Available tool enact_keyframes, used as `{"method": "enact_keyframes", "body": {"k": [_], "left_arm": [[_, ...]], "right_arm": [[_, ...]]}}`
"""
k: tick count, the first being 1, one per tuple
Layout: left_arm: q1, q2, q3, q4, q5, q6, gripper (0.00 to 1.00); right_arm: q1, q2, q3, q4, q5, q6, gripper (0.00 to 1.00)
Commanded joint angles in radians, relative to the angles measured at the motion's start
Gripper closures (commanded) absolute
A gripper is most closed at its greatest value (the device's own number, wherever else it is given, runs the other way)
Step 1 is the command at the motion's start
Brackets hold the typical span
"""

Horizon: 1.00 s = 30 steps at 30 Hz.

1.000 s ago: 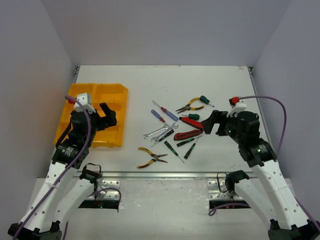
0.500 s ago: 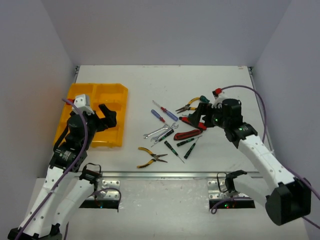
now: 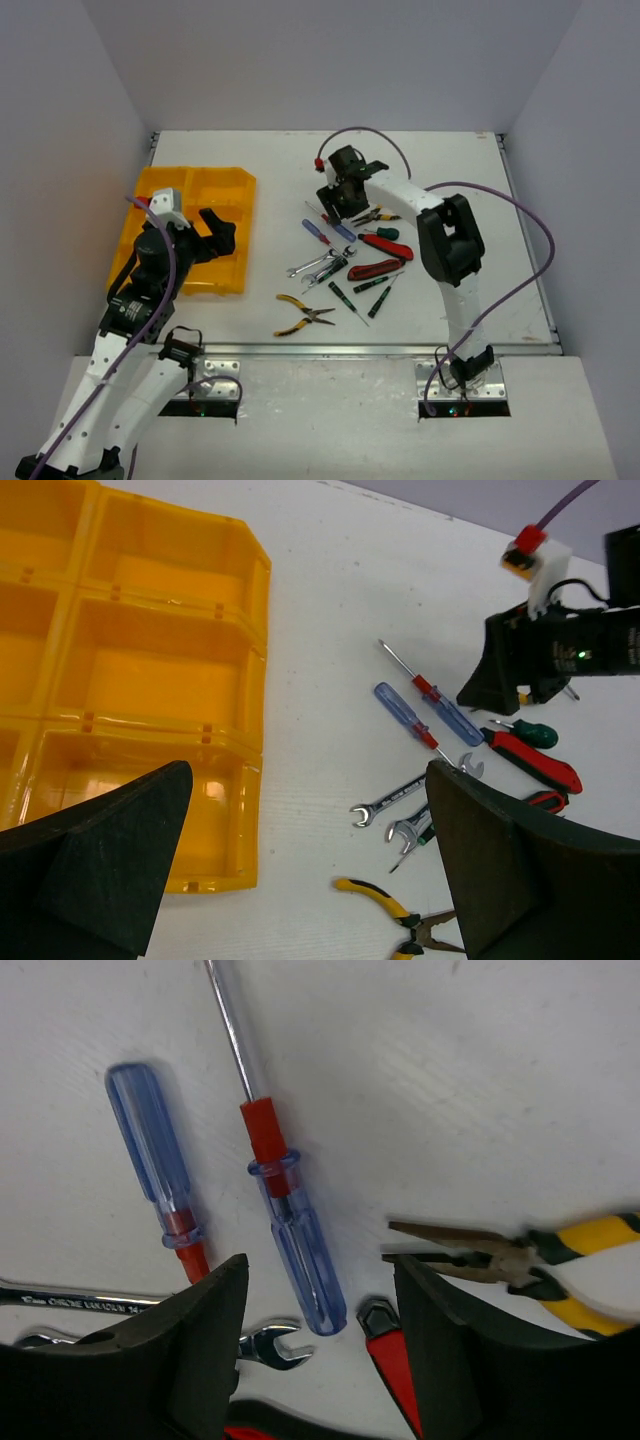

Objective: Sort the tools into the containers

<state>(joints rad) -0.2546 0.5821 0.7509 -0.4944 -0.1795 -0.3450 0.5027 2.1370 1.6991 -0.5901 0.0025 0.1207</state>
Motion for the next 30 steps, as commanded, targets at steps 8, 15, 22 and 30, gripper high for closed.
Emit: {"method": "enact_keyframes", "body": {"k": [8,15,22,30], "left_arm": [[0.0,0.017,-0.007,0.054,0.028,0.015,0.0],[-0.001,0.02,-0.008,0.057,0.043,0.014,0.0],[-0.008,0.089,0.015,0.066,0.135,-0.007,0.0],[-0.009,0.21,-0.137,0.625,0.675,-0.369,0.0]], "right_arm": [[0.049,0.106,0.025,-0.057,0.038,-0.112,0.59],[0.049,0.035,-0.041,0.012,0.058,-0.11,0.92],[0.048,-0.177,-0.152,0.083,0.021,-0.101,1.0],[0.049,-0.432,-0.334,0.208,-0.372,0.033,1.0]]}}
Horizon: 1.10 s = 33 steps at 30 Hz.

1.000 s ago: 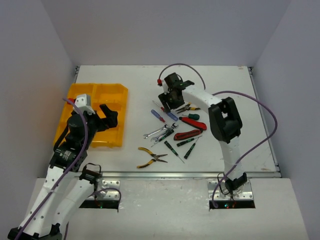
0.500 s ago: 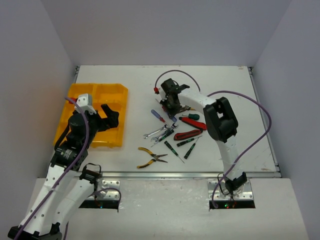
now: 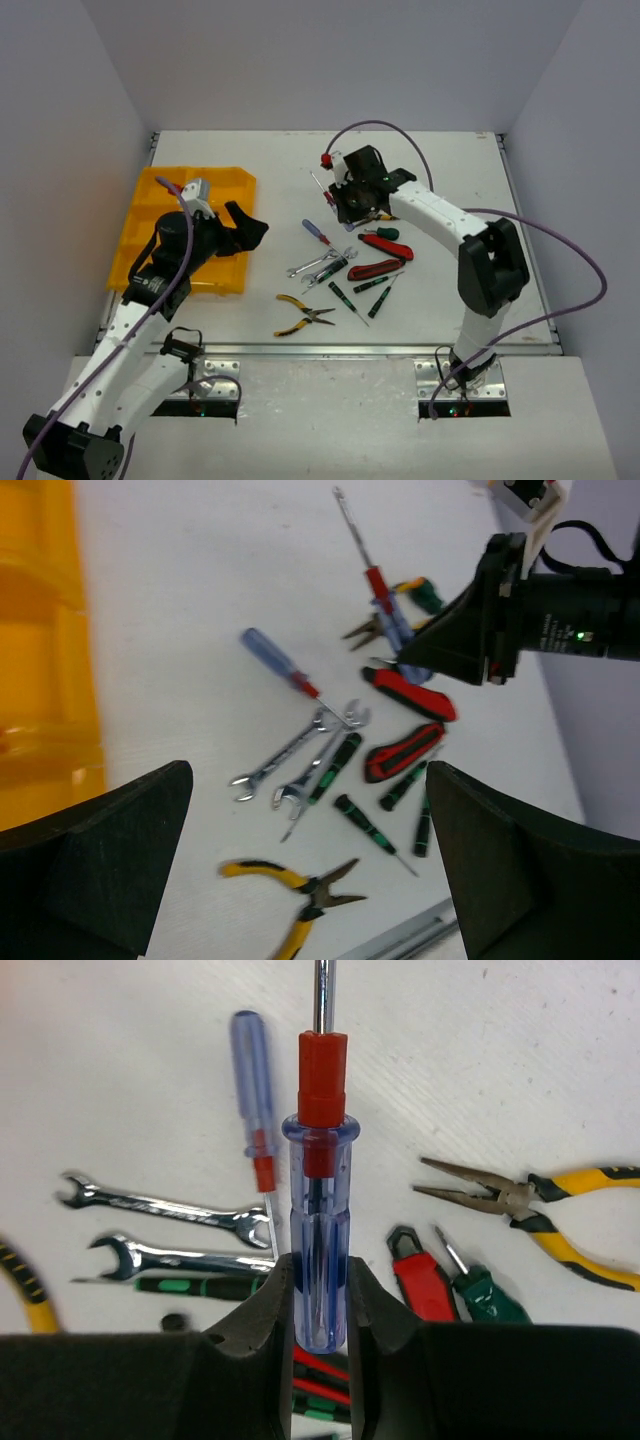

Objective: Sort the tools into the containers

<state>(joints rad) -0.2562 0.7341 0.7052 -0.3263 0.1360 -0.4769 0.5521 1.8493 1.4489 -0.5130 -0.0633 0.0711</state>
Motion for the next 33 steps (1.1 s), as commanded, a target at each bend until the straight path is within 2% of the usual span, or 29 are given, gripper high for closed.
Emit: {"method": "enact_keyframes", "body": {"k": [1,3,4,7,13,15,19,20,21,25,28,29,31,33], "left_arm": [[-0.009,0.086,-0.121,0.539,0.414,-0.302,0.0],[-0.014,0.132,-0.149,0.779,0.458,-0.391,0.0],[-0.021,0.16,-0.151,0.822,0.461,-0.424,0.0],[-0.056,0.21,-0.121,0.832,0.408,-0.432,0.01],[-0.092,0.235,-0.114,0.869,0.348,-0.443,0.12],[-0.092,0.237,-0.11,0.858,0.334,-0.436,0.24],[-0.092,0.242,-0.104,0.849,0.322,-0.425,0.38],[-0.092,0.247,-0.102,0.86,0.326,-0.423,0.51],[-0.092,0.249,-0.101,0.871,0.329,-0.422,0.59],[-0.092,0.266,-0.077,0.89,0.319,-0.407,0.86],[-0.1,0.273,-0.08,0.95,0.342,-0.403,0.83],[-0.103,0.281,-0.078,0.974,0.351,-0.399,0.94],[-0.113,0.294,-0.074,1.0,0.369,-0.394,0.99],[-0.118,0.301,-0.073,1.015,0.364,-0.384,1.0]], "right_arm": [[0.0,-0.165,-0.121,0.169,-0.409,0.107,1.0],[0.0,-0.219,-0.174,0.231,-0.564,0.153,1.0],[-0.001,-0.248,-0.202,0.275,-0.628,0.189,1.0],[0.001,-0.311,-0.246,0.362,-0.791,0.297,1.0],[0.008,-0.309,-0.253,0.482,-0.91,0.401,1.0],[0.01,-0.31,-0.254,0.513,-0.917,0.431,1.0],[0.016,-0.301,-0.241,0.55,-0.935,0.454,1.0],[0.018,-0.295,-0.23,0.552,-0.947,0.459,1.0],[0.019,-0.288,-0.223,0.554,-0.955,0.464,1.0],[0.019,-0.266,-0.22,0.591,-0.982,0.492,1.0],[0.019,-0.265,-0.236,0.619,-0.989,0.505,1.0],[0.02,-0.266,-0.239,0.626,-0.99,0.508,1.0],[0.02,-0.27,-0.241,0.624,-0.976,0.501,1.0],[0.019,-0.274,-0.242,0.607,-0.957,0.484,1.0]]}}
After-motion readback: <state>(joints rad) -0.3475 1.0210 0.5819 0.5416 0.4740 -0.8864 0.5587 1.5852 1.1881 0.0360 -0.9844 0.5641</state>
